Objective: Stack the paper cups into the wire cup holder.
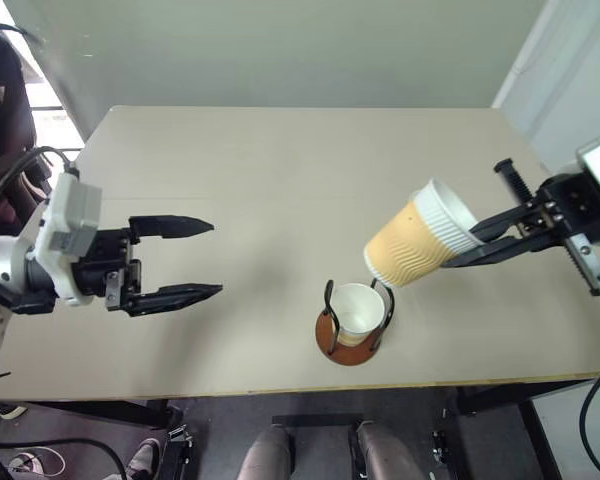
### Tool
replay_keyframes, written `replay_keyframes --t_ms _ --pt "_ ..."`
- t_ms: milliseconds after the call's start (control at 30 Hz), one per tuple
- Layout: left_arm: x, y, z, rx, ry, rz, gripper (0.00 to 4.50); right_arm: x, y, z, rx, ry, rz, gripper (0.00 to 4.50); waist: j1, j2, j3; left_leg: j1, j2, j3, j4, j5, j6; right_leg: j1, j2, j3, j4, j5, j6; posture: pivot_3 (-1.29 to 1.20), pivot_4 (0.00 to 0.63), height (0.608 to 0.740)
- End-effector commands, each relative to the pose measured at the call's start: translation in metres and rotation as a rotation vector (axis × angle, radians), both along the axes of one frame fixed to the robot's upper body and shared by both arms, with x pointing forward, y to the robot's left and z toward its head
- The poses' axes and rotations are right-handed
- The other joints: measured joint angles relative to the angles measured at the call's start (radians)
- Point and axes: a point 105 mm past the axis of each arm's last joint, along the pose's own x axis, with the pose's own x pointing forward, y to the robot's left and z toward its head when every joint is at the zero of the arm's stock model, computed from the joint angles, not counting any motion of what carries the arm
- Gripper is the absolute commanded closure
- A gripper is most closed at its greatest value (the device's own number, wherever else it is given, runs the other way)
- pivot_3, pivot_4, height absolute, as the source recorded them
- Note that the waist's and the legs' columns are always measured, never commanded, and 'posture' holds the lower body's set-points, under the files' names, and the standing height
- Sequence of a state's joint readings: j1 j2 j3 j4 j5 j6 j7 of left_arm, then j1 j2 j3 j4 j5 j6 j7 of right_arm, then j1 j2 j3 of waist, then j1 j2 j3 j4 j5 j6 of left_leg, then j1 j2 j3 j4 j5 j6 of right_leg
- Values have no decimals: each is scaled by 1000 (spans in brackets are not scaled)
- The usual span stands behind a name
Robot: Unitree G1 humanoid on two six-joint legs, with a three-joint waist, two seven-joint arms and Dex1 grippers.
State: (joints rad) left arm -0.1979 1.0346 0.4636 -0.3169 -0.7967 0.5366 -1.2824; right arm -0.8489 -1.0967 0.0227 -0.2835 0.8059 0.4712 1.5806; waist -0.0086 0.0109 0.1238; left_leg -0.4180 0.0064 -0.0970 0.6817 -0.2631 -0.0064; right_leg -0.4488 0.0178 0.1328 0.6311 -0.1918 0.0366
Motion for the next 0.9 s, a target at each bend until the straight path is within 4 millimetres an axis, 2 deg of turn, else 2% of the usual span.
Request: replay_keyframes --t_ms 33,233,467,700,900 --pt "-3 4 3 15 -47 14 0 2 7 -1 -10 -24 -17 4484 0 0 0 0 0 0 0 0 0 0 0 0 0 0 0 0 150 740" --pt "-4 1 0 11 -48 12 0 11 16 -24 -82 -27 -23 4484 0 0 0 1 0 0 0 0 1 -2 0 0 6 1 -1 0 150 740" --pt "-7 1 1 24 -46 19 0 8 24 -36 -93 4 24 4484 -2 0 0 2 0 0 1 0 1 -3 0 0 11 1 -1 0 150 740" --pt "-11 0 2 29 -46 18 0 19 24 -51 -127 10 8 4484 -2 0 0 2 0 0 1 1 0 -3 0 0 12 1 -2 0 150 740" --pt "-13 -1 2 32 -41 20 0 23 25 -57 -135 15 9 4484 -3 0 0 2 0 0 1 1 0 -3 0 0 12 1 -2 0 150 740"
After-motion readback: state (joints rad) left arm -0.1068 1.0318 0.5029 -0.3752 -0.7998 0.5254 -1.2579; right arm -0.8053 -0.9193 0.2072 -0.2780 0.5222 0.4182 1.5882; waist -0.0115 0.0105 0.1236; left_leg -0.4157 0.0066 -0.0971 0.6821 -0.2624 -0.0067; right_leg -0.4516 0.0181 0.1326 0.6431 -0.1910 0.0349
